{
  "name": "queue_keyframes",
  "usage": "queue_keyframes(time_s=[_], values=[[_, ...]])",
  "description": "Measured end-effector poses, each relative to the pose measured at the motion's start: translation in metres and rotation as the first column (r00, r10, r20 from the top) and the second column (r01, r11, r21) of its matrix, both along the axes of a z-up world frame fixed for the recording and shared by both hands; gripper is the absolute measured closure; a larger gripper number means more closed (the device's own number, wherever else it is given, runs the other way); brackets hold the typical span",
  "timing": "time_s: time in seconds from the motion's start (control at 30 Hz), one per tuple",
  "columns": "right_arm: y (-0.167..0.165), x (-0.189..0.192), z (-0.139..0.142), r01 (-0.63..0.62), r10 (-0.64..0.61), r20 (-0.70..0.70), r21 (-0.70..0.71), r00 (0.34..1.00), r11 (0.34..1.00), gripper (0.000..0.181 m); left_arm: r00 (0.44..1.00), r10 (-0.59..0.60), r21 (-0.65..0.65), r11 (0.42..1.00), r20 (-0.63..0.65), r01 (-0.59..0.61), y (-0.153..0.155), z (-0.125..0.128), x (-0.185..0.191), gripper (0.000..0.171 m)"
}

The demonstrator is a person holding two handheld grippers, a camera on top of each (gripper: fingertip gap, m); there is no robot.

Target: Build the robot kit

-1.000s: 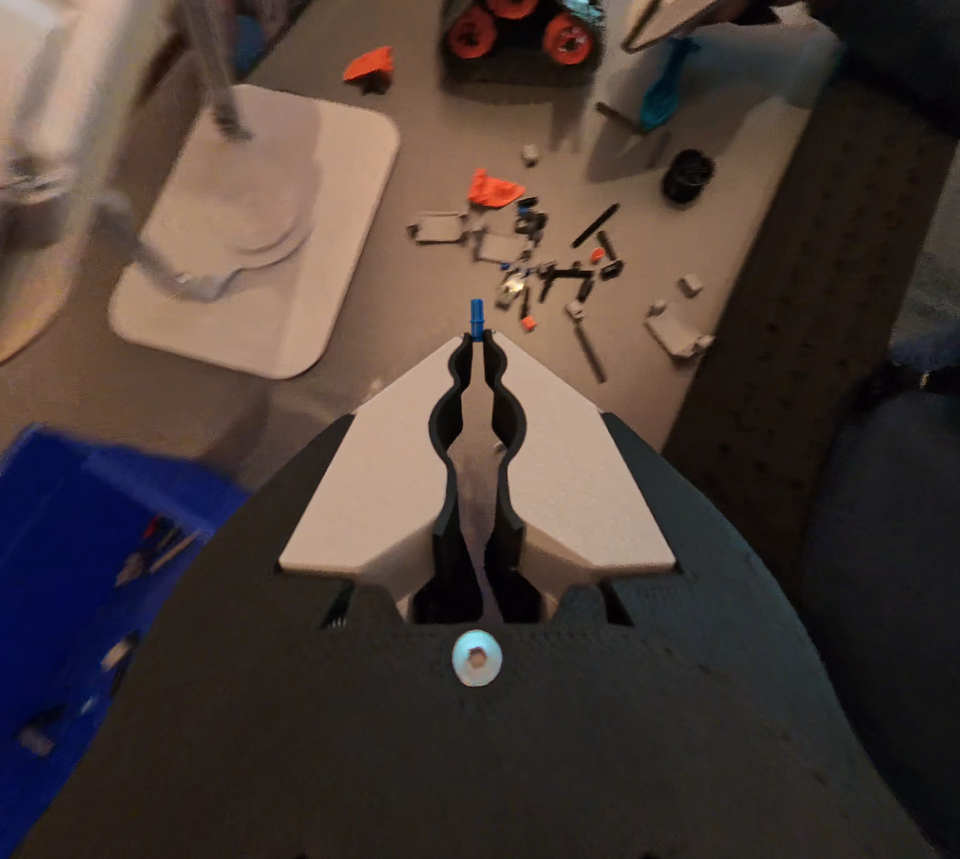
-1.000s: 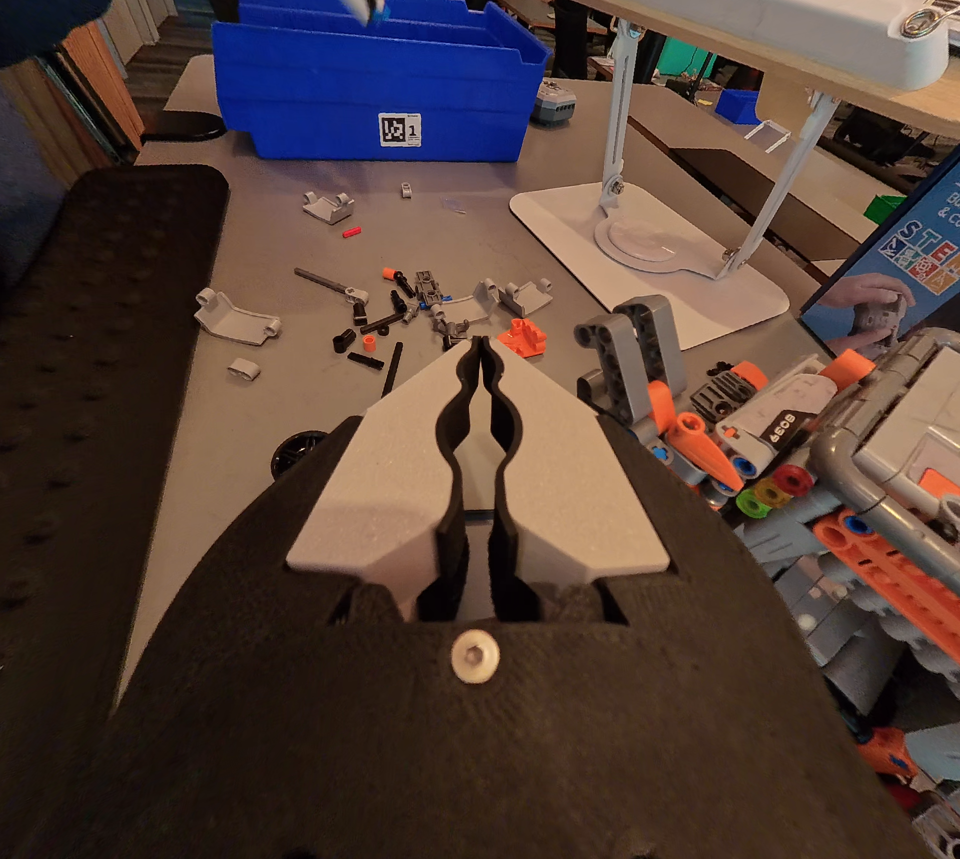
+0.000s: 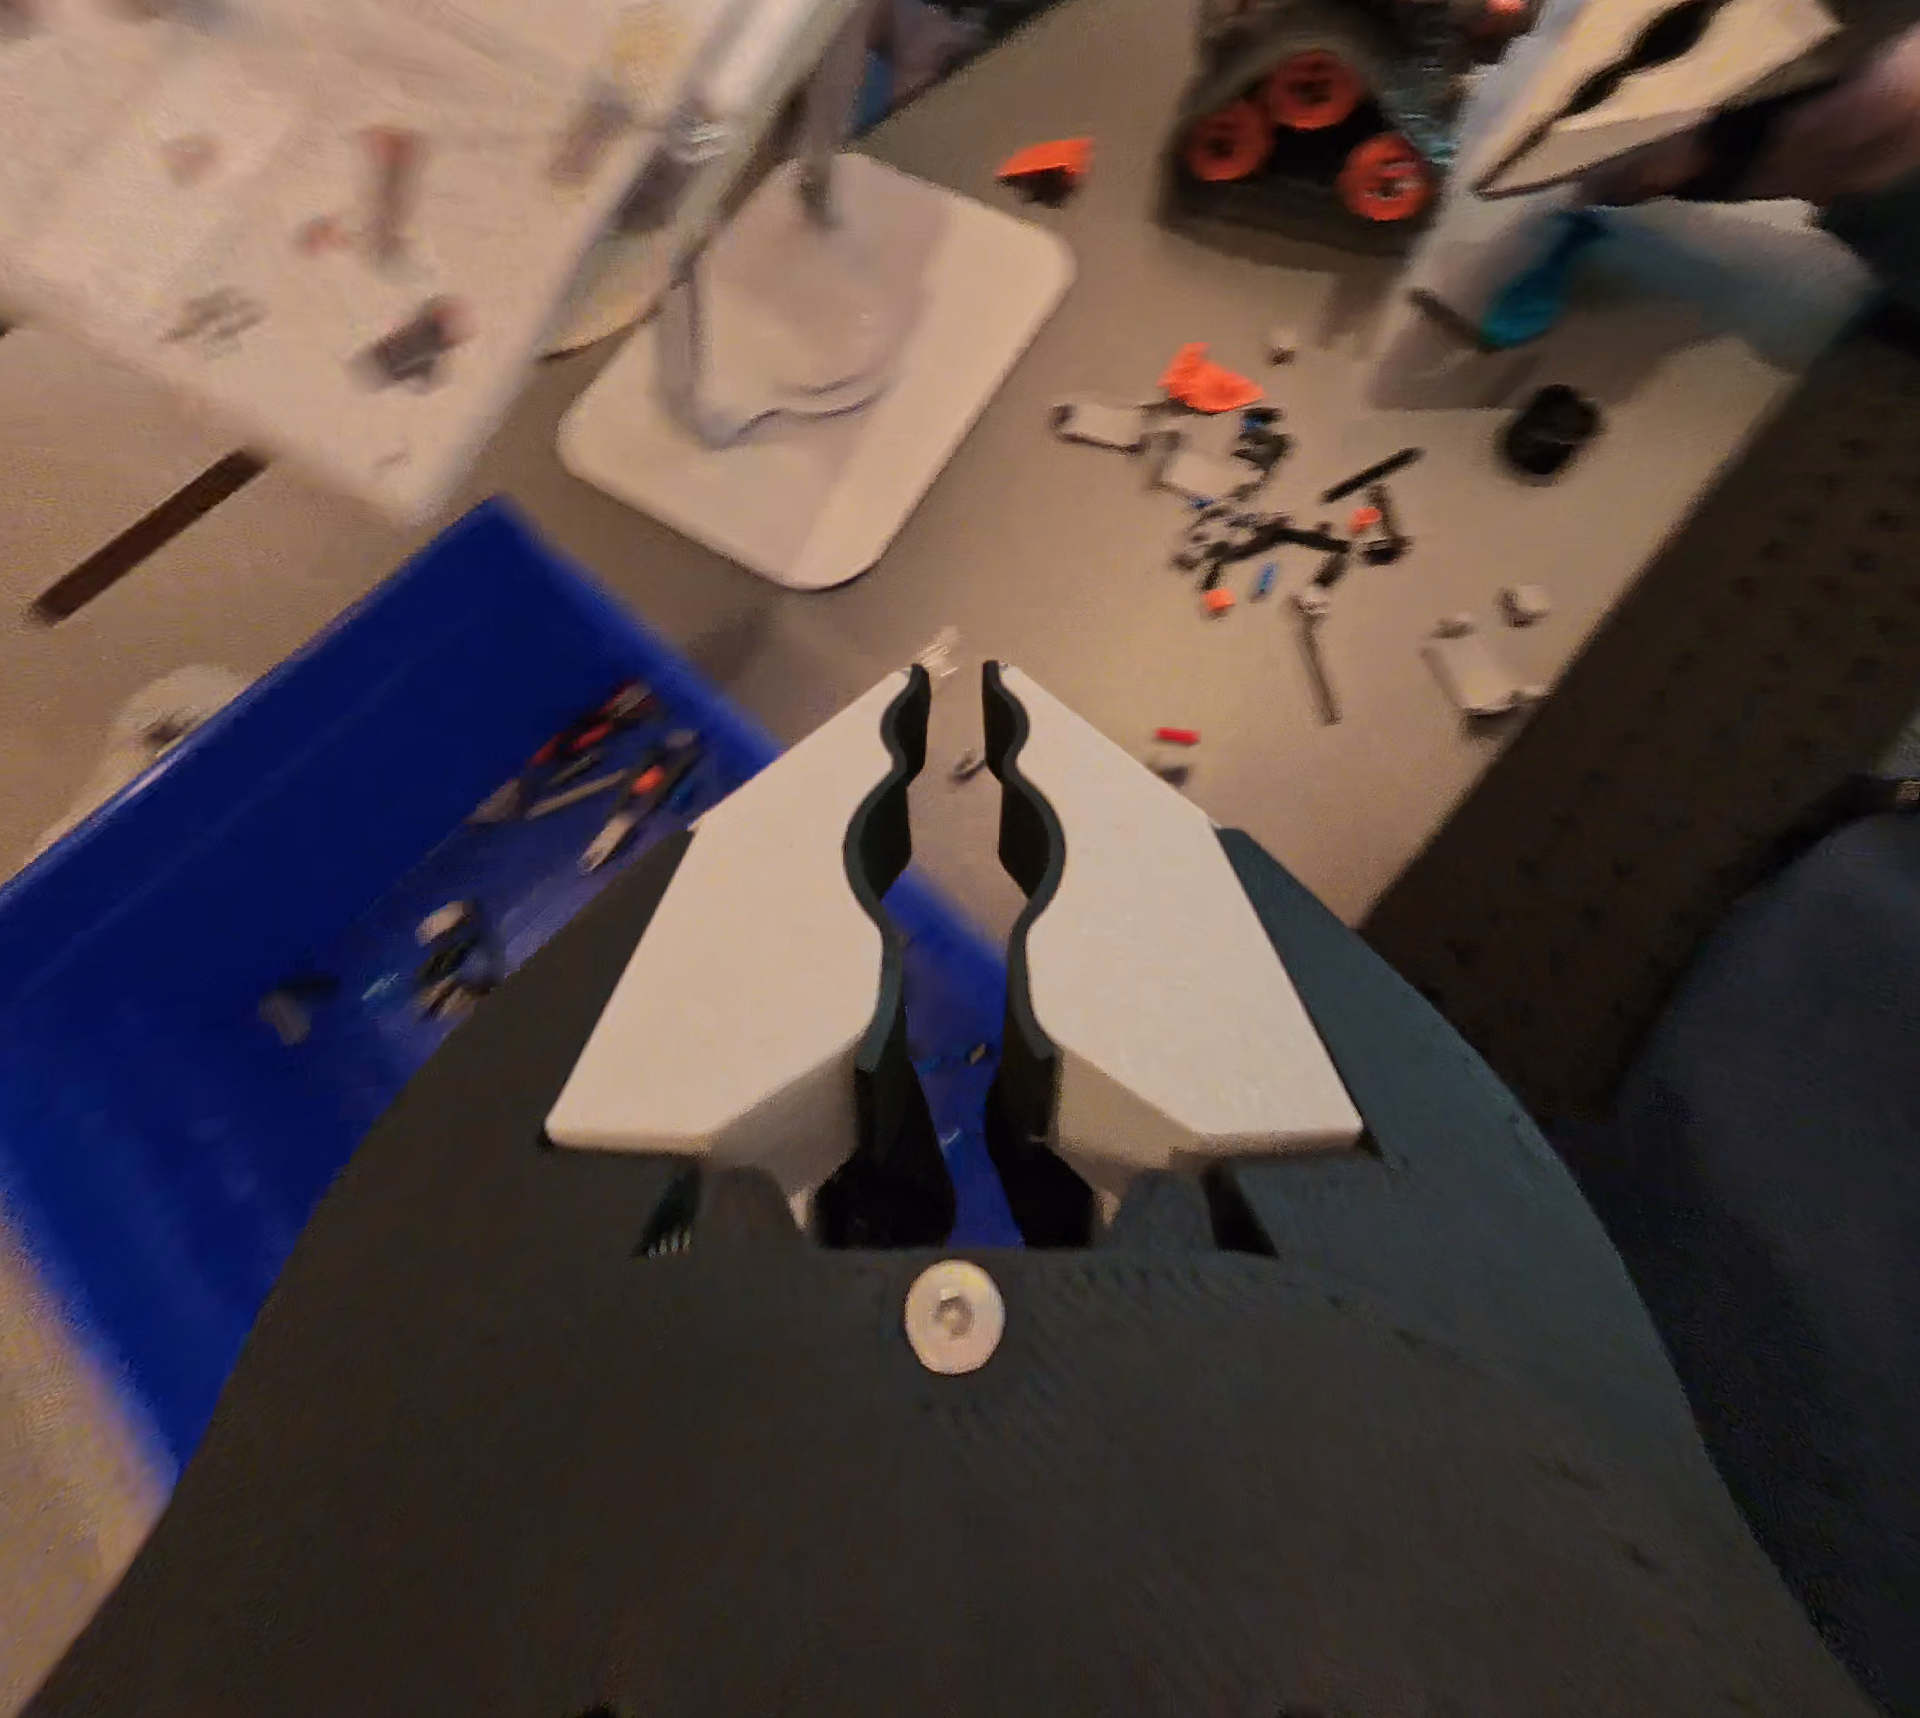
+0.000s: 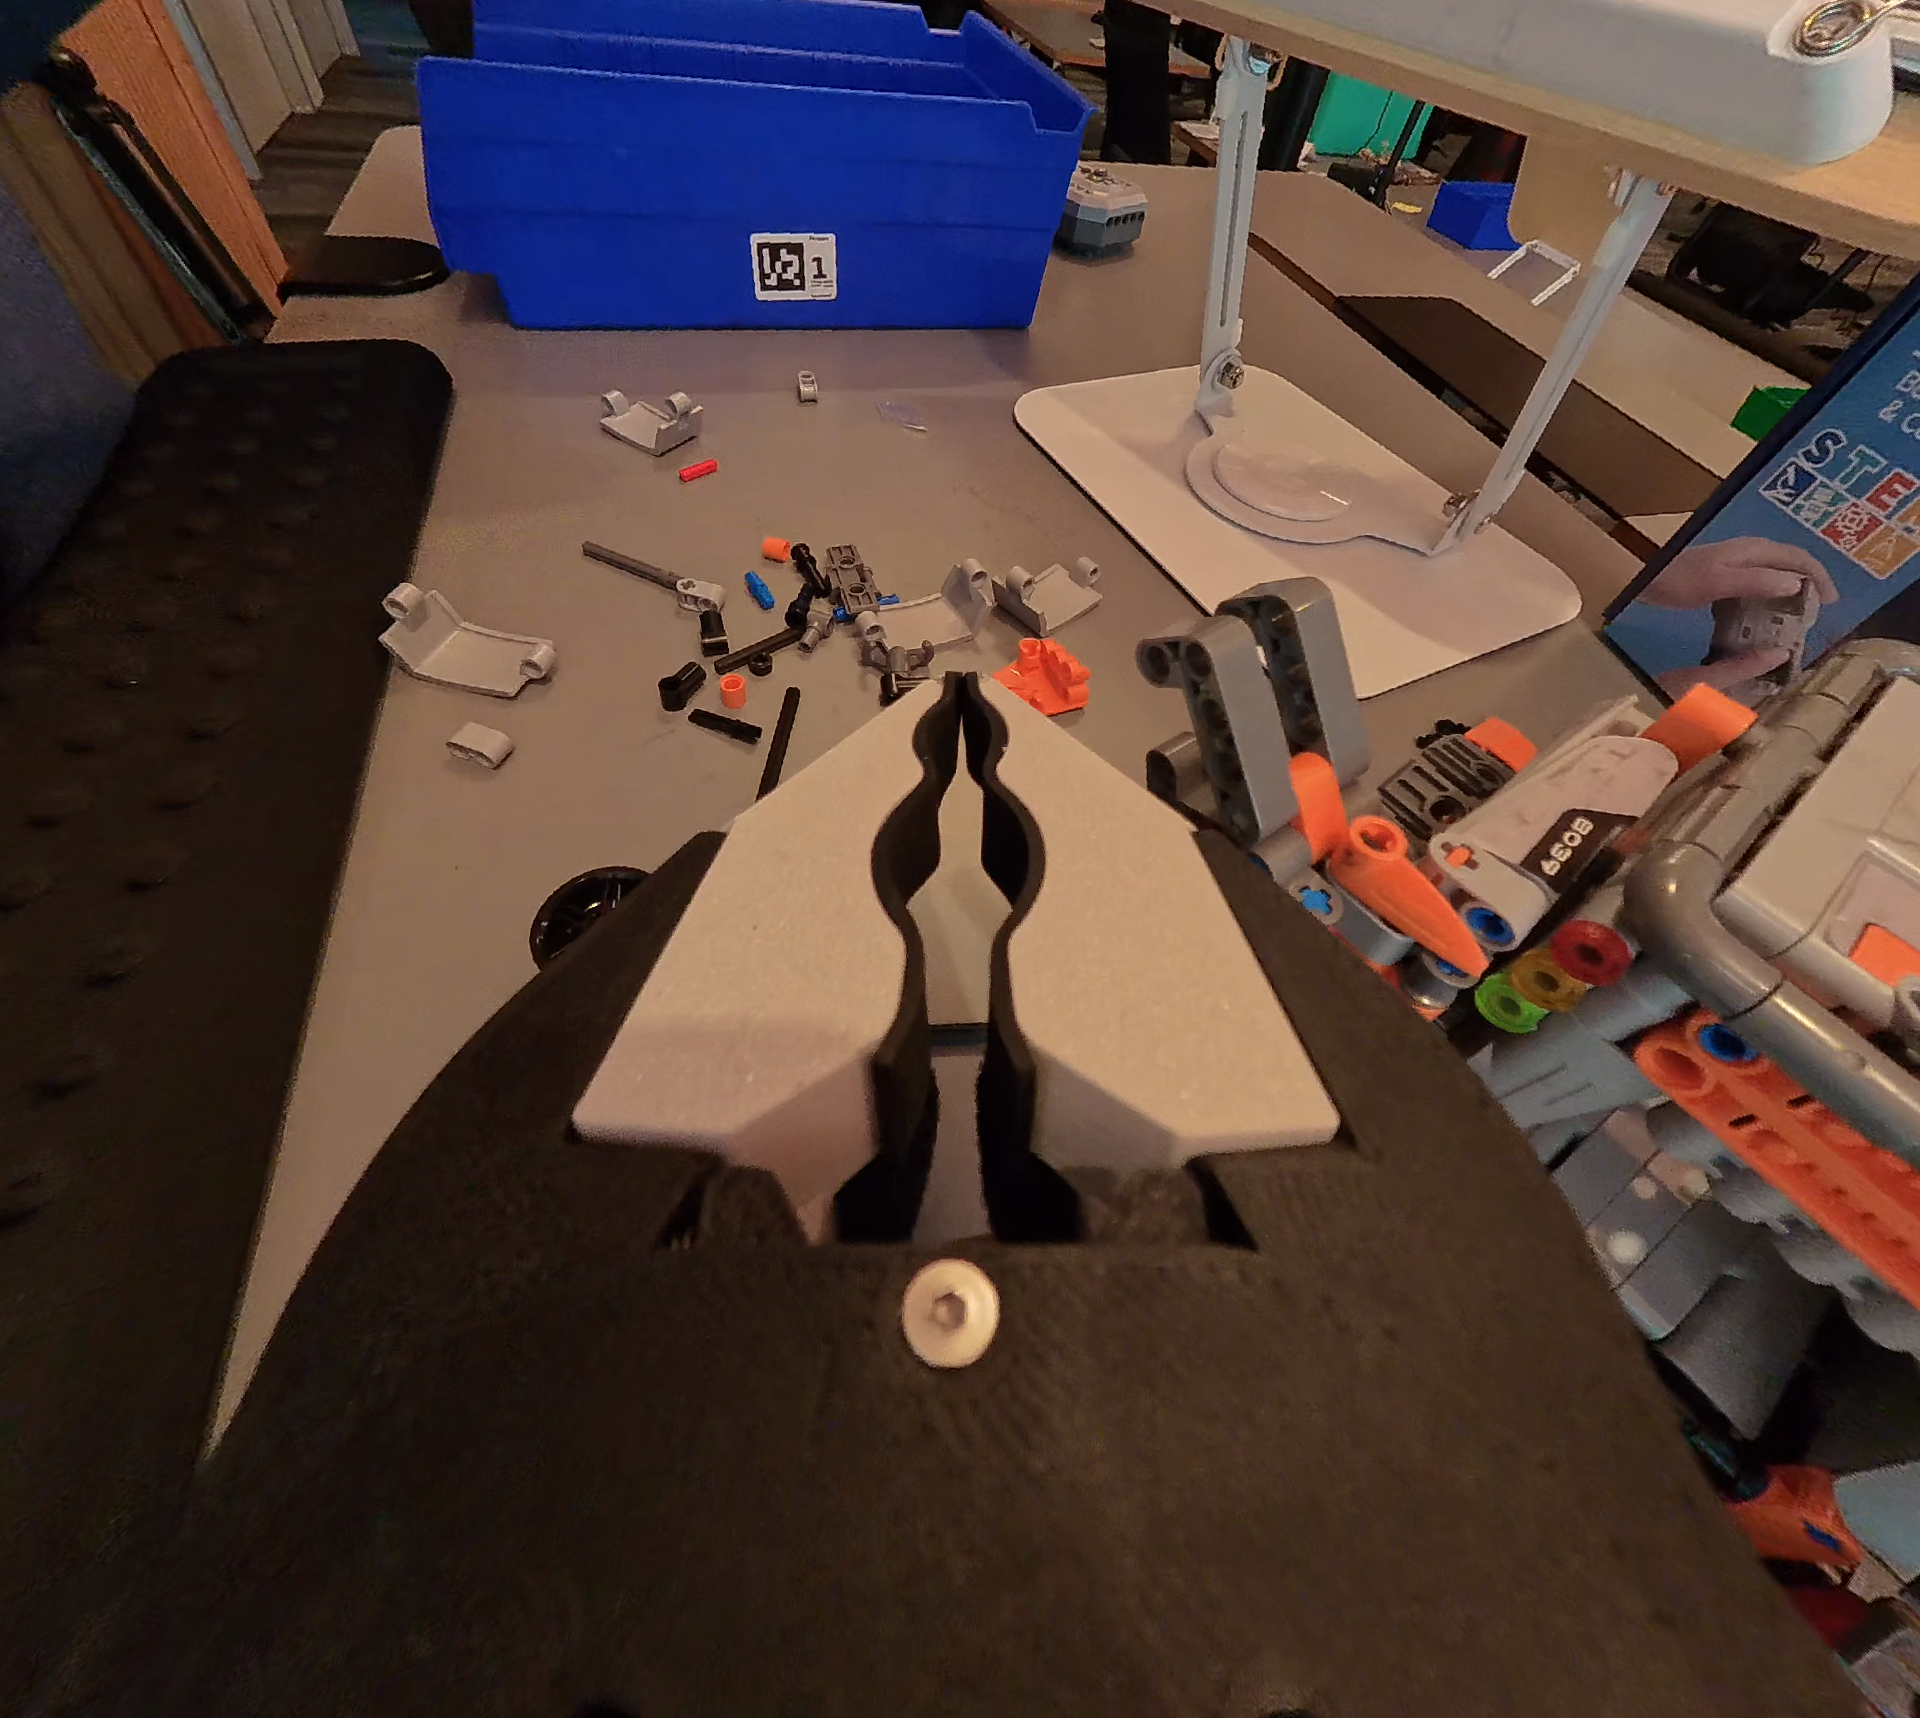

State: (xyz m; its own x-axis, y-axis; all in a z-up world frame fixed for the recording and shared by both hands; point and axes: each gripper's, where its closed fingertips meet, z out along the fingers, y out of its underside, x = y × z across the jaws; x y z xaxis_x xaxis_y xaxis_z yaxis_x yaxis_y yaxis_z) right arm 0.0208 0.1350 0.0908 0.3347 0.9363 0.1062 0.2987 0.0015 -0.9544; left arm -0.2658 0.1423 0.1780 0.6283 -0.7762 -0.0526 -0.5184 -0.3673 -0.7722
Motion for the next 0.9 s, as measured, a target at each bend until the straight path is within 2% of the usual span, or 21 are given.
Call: queue_keyframes(time_s=[0.13,0.2,0.27,0.4,0.63,0.77,0.9], values=[[0.001,0.000,-0.002,0.005,-0.005,0.005,-0.006,1.000,1.000,0.181,0.966,0.245,-0.011,0.969,-0.087,-0.247,0.026,-0.007,-0.100,0.161],[0.002,-0.001,-0.004,0.004,-0.004,0.010,-0.010,1.000,1.000,0.181,0.940,0.304,-0.030,0.950,-0.158,-0.312,0.036,-0.023,-0.130,0.157],[0.002,-0.001,-0.005,0.004,-0.004,0.012,-0.013,1.000,1.000,0.181,0.929,0.315,-0.047,0.943,-0.195,-0.330,0.047,-0.037,-0.143,0.157],[0.003,0.000,-0.005,0.013,-0.012,0.011,-0.012,1.000,1.000,0.181,0.937,0.270,-0.105,0.949,-0.221,-0.298,0.063,-0.062,-0.140,0.156],[0.006,0.002,-0.003,0.030,-0.030,0.000,-0.004,1.000,1.000,0.181,0.958,0.151,-0.172,0.965,-0.243,-0.195,0.077,-0.086,-0.115,0.154],[0.010,0.004,-0.004,0.042,-0.042,-0.003,-0.007,0.999,0.999,0.181,0.974,0.083,-0.202,0.971,-0.210,-0.127,0.088,-0.097,-0.094,0.153],[0.012,0.005,-0.004,0.053,-0.053,-0.005,-0.006,0.999,0.999,0.181,0.968,0.062,-0.225,0.967,-0.243,-0.118,0.099,-0.109,-0.091,0.154]])
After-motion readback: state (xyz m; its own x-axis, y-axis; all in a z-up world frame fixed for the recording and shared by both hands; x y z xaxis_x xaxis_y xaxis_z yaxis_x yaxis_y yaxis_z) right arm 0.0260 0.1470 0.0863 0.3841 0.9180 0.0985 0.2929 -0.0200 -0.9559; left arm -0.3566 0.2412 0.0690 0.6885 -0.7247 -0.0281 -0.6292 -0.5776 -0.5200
